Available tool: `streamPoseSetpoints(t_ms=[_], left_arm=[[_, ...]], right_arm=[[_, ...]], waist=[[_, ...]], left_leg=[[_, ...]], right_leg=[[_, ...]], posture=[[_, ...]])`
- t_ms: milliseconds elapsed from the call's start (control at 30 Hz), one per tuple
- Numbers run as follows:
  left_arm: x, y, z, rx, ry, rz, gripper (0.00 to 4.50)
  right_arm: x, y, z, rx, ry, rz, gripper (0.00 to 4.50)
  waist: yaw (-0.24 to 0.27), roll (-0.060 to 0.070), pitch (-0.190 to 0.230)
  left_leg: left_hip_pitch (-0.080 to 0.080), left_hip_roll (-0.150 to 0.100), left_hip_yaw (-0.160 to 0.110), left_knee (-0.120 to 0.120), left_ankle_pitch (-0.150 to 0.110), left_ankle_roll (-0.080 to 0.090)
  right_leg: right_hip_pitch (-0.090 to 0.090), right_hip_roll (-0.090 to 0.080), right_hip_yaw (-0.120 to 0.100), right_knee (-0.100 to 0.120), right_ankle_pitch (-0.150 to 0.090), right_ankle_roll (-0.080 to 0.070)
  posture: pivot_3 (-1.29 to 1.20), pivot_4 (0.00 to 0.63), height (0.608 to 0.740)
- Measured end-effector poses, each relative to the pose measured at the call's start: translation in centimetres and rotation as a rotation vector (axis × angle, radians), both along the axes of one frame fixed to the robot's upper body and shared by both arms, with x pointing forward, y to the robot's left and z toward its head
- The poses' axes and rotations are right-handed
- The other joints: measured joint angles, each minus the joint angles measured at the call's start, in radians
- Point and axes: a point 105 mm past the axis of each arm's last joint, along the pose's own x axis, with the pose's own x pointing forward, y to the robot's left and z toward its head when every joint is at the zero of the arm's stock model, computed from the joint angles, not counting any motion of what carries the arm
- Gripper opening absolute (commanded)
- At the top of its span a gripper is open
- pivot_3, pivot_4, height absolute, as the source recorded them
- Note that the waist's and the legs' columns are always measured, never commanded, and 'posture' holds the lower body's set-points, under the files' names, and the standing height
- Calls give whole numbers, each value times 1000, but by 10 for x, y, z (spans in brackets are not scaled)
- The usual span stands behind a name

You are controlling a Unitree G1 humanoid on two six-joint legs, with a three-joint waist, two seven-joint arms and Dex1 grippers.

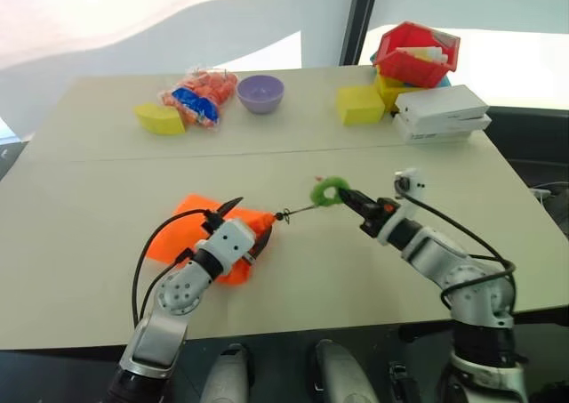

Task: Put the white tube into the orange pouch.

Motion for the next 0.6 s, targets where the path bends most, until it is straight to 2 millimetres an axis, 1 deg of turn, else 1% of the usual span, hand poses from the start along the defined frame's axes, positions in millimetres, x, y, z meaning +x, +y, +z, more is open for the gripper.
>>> streamPoseSetpoints(t_ms=[67, 133, 200, 267, 300, 367, 467, 533, 600], left_arm=[[-2, 1, -1, -13, 18, -18, 4423], [-3, 3, -1, -8, 27, -40, 4423], [-6, 6, -2, 1, 41, -61, 4423], [-9, 7, -2, -15, 56, -95, 4423], [-12, 7, -2, -29, 70, -130, 4423], [-16, 11, -2, -22, 87, -166, 4423], [-20, 30, 1, -3, 102, -178, 4423], [-22, 46, 1, 1, 132, -177, 4423], [-28, 56, -5, -3, 184, -194, 4423]], right_arm=[[-1, -7, -2, -62, -1, -4, 0], [-3, -8, -3, -136, -8, 27, 0], [-12, -7, -6, -216, -11, 91, 0], [-24, -4, -8, -263, -11, 166, 0], [-36, 1, -9, -293, -16, 240, 0], [-51, 7, -8, -314, -27, 331, 0], [-76, 16, -5, -325, -36, 478, 0], [-88, 21, -4, -338, -42, 551, 0], [-90, 21, -5, -370, -52, 571, 0]], waist=[[-1, 0, 0], [1, 0, 0], [4, 0, 0], [5, 0, 0], [7, 0, 0], [7, 0, 0], [5, 0, 0], [4, 0, 0], [4, 0, 0]], left_leg=[[0, 0, 0, 0, 0, 0], [0, 0, 0, 0, 0, 0], [0, 0, 0, 0, 0, 0], [-1, 0, 0, 0, 0, 0], [-1, 0, 0, 0, 0, 0], [-1, 0, 0, 0, 0, 1], [-1, 1, 0, 0, -1, 1], [-1, 1, 0, 0, -1, 1], [0, 1, 1, 0, -1, 0]], right_leg=[[0, 0, 0, 0, -1, 1], [0, 0, 0, 0, -2, 2], [0, 0, 0, -1, -2, 3], [0, 0, 0, -2, -2, 3], [0, 0, 0, -3, -2, 3], [1, 0, 0, -5, -2, 3], [1, 0, 0, -5, -2, 3], [1, 0, 0, -5, -2, 2], [1, 0, 0, -6, -2, 2]], posture=[[0, 150, 740], [0, 150, 740], [0, 150, 740], [0, 150, 740], [0, 150, 740], [0, 150, 740], [0, 150, 740], [0, 150, 740], [0, 150, 740]])
